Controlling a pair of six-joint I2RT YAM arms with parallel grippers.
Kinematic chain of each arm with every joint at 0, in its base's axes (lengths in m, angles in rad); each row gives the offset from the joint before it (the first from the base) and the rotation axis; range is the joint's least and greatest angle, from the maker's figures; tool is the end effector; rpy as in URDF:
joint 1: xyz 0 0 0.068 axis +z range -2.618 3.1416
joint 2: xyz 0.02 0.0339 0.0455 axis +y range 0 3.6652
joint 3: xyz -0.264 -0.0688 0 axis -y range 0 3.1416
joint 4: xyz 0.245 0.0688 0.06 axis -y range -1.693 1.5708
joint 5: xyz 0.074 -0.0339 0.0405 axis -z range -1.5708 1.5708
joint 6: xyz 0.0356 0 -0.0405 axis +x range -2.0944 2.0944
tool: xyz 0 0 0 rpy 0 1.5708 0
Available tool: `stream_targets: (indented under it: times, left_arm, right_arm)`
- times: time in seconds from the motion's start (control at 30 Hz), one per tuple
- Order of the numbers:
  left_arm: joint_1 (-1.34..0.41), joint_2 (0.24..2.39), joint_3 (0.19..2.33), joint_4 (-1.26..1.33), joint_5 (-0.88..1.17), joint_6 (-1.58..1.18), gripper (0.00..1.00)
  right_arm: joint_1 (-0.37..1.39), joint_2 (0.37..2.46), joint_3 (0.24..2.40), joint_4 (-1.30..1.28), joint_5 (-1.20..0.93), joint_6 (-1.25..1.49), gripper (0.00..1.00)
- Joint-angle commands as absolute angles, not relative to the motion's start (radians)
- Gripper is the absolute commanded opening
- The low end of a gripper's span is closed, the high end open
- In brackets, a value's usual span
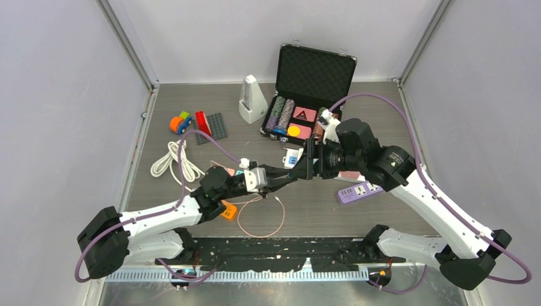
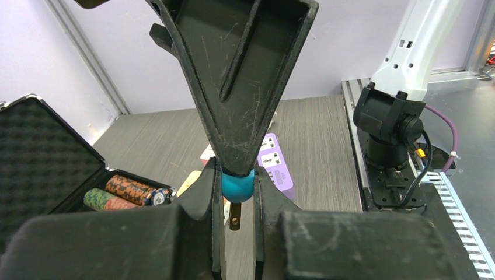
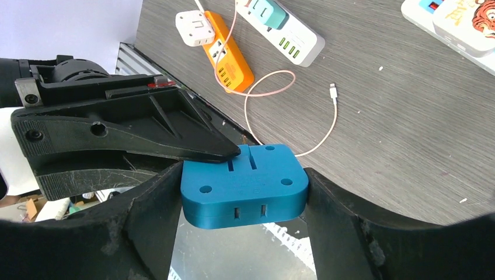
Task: Insert the plug
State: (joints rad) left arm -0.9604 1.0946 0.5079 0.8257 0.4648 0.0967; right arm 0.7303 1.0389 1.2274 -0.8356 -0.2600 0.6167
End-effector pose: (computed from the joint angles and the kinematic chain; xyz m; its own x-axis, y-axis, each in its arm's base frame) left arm 0.1239 -0.2050 0.2875 0.2299 -0.1781 -0.9568 0.9644 0.1735 0.1994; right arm 0.1444 0.1416 0.3805 -0.8276 0.0091 -0.5612 -0.3908 0.7083 0.5879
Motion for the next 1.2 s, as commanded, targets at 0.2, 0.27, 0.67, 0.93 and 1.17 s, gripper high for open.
stream_targets:
  times: [0.2,0.27,0.67,0.93,1.17]
  left_arm:
    - [-0.966,1.085,0.501,0.923,0.267,0.011,0.99]
    - [-0.966,1.105,0.495,0.923,0.212,-0.046,1.0]
    - [-1.056,1.681,0.756,1.004,0.309,-0.319,0.94]
    - [-1.116,1.965,1.009,0.815,0.278,-0.273,0.76]
    - [-1.162,2.09,1.152,0.639,0.181,-0.18,0.78]
  right_arm:
    - [0.623,1.026,1.286,-0.976,-0.072,0.533,0.39]
    - [0.545,1.0,1.273,-1.0,0.001,0.499,0.39]
    - [0.239,0.836,1.198,-1.023,0.334,0.446,0.43]
    - [0.226,0.788,1.22,-1.019,0.343,0.449,0.44]
    - [0.224,0.772,1.233,-1.02,0.316,0.44,0.45]
